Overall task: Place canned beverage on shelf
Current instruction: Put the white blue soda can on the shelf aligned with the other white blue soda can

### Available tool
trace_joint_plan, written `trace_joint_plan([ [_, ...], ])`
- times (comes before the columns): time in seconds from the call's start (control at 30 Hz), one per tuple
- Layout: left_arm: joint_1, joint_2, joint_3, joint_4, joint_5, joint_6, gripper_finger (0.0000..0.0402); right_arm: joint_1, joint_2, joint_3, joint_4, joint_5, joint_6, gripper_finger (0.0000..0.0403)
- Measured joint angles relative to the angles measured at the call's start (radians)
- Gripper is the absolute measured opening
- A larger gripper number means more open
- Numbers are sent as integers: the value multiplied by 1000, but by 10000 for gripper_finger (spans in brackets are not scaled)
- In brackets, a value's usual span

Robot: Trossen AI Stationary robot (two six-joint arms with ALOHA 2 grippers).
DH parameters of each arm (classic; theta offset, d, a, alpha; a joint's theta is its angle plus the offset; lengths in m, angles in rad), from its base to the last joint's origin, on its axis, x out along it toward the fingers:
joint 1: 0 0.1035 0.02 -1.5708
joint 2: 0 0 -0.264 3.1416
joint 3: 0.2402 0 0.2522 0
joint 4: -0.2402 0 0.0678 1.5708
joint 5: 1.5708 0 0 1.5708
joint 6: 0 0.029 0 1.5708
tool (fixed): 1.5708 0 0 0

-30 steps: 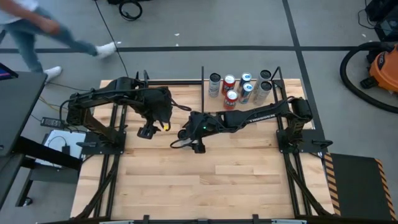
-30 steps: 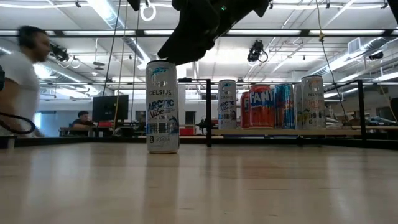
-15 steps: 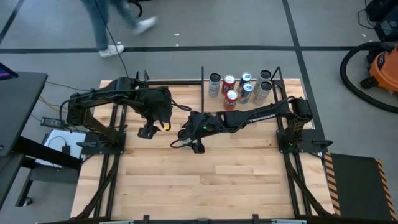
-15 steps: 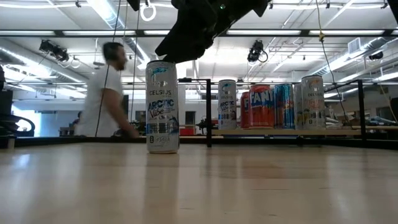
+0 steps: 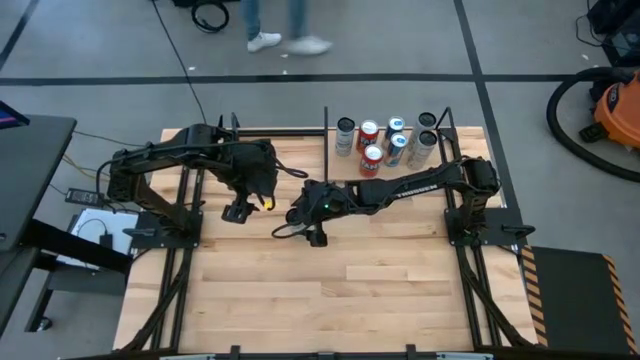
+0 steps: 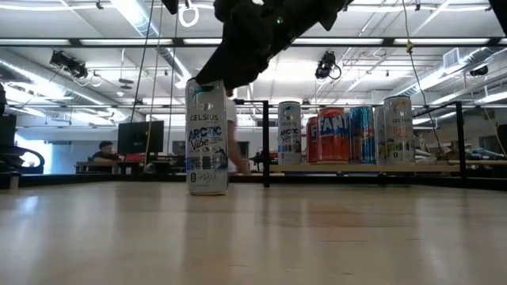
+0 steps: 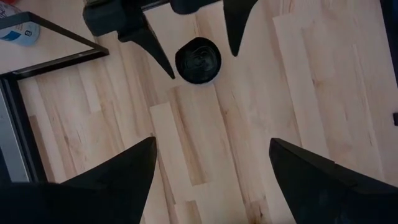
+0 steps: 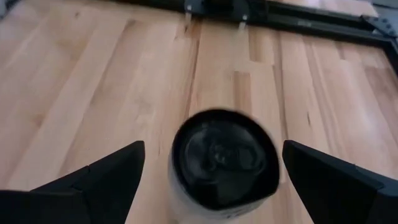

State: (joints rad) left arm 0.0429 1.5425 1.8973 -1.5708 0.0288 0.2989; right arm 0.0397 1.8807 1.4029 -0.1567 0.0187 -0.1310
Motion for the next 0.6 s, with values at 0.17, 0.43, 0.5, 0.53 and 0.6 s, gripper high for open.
trace_joint_plan([
  [0.17, 0, 0, 0, 0, 0, 0, 314, -3, -1, 1, -8, -13, 4, 389],
  [0.43, 0, 0, 0, 0, 0, 1, 314, -3, -1, 1, -11, -13, 7, 385],
  [0.5, 0, 0, 0, 0, 0, 2, 314, -3, 14, 1, 1, -13, 8, 376],
  [0.53, 0, 0, 0, 0, 0, 2, 314, -3, 20, 0, -8, -13, 8, 370],
  [0.6, 0, 0, 0, 0, 0, 2, 314, -3, 43, 0, 2, -13, 8, 354],
])
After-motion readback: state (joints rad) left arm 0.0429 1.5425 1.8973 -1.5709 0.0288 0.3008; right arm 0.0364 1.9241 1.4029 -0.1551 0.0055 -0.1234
